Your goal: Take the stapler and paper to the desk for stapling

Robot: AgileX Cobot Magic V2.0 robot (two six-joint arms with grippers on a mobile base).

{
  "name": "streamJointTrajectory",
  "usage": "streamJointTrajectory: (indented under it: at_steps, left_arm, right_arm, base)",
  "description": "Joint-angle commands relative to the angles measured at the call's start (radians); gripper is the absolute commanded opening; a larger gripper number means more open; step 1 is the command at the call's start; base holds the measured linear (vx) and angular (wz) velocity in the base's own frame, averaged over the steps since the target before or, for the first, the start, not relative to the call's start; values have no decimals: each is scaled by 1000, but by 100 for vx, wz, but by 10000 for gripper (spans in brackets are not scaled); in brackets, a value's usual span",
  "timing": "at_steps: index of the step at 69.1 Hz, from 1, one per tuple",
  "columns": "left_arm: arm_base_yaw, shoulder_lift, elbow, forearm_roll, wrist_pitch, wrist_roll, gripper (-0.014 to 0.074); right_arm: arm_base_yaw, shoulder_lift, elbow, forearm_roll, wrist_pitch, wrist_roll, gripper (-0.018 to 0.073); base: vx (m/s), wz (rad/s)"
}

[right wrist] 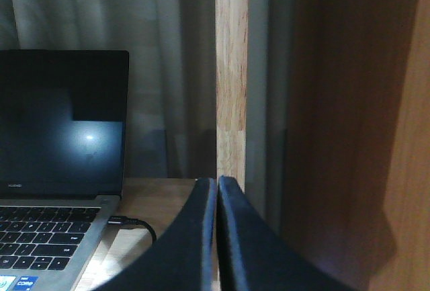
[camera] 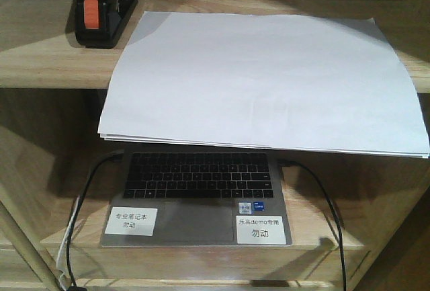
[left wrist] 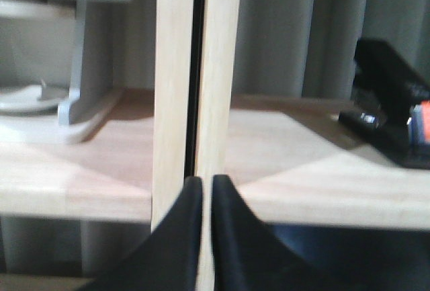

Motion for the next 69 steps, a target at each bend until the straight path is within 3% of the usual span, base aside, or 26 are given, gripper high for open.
streamJointTrajectory:
  at_steps: [1, 19, 29, 39, 52, 69]
  left_arm:
    - [-5, 16, -46, -8, -73, -4, 150]
    - [-40, 16, -91, -8, -27, -2, 435]
    - [-85, 25, -116, -8, -10, 31, 527]
    - [-178, 75, -135, -19, -8, 98, 531]
    - [-294, 179, -165, -87, -10, 192, 531]
    - [-341, 379, -294, -139, -16, 228, 531]
  right_arm:
    - [-1, -10, 4, -11, -67, -4, -10]
    - [-1, -10, 4, -11, -67, -4, -10]
    - [-1, -10, 4, -11, -67, -4, -10]
    - [-1, -10, 4, -11, -67, -4, -10]
    - [-1, -10, 4, -11, -67, -4, -10]
    - [-1, -10, 5, -11, -67, -4, -10]
  base:
    - [0, 0]
    - [0, 0]
    - [0, 0]
    - [0, 0]
    - [0, 0]
    - [0, 0]
